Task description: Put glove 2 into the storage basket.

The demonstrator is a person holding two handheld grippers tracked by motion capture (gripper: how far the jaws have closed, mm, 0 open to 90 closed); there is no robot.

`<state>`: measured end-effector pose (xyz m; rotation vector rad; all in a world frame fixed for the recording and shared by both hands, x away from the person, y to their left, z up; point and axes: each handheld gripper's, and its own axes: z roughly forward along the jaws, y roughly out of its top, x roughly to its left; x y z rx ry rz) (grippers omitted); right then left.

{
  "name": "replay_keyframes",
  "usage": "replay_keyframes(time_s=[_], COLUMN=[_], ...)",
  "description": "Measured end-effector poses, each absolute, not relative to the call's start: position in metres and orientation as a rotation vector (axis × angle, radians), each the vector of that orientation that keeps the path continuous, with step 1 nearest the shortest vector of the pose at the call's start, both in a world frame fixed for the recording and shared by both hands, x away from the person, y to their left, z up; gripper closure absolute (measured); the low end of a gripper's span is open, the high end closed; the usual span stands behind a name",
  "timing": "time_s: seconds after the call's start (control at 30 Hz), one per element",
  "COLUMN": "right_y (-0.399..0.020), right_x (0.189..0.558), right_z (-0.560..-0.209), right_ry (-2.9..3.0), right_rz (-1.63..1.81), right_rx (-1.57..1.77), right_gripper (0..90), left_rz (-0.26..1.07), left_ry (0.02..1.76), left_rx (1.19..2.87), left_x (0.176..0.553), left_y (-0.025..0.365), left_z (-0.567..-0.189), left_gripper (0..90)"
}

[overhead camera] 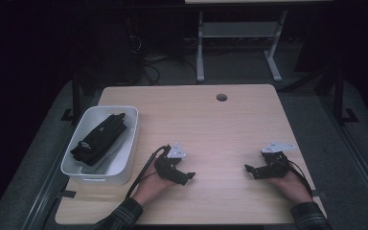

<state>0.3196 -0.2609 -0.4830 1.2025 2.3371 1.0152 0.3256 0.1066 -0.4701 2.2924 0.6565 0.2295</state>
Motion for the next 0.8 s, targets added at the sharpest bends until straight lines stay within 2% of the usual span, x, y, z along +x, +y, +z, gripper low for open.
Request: replay_keyframes(time_s=[0.8], right_y=[-0.2606], right_x=[0.3194], right_z=[-0.4829], right_ry=[2.337], right_rz=[1.017], right_rx=[1.206], right_gripper=[9.2], left_rz=[0.256], left_ry=[0.618], left_rx=[2.273], left_x=[0.3240], left_y=[0.1065], left_z=[-0.4786], left_gripper=[12.3])
